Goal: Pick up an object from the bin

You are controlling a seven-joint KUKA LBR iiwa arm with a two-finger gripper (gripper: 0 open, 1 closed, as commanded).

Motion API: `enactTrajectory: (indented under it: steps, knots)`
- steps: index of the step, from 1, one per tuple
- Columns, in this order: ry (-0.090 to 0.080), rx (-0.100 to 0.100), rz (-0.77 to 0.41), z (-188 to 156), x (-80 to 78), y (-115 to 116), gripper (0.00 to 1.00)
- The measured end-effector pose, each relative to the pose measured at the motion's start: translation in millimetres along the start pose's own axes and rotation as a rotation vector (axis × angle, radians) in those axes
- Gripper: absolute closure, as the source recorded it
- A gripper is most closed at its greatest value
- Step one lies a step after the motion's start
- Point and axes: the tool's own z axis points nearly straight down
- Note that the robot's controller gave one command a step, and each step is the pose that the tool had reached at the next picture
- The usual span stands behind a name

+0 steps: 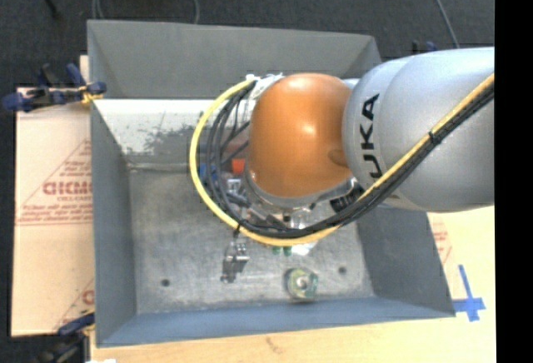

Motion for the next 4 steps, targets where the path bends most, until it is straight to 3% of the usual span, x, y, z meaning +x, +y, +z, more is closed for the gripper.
enactTrajectory:
  steps: [1,2,3,4]
  knots:
    - [-0.004,0.003,-0.067,38.3,-20.8,-52.5,0.00]
    - [-0.010,0.002,-0.179,86.4,-93.6,-87.2,0.00]
    - [-0.039,-0.005,-0.188,112.5,-115.1,-95.0,0.00]
    - [-0.037,-0.011,0.121,118.6,-124.7,-99.6,0.00]
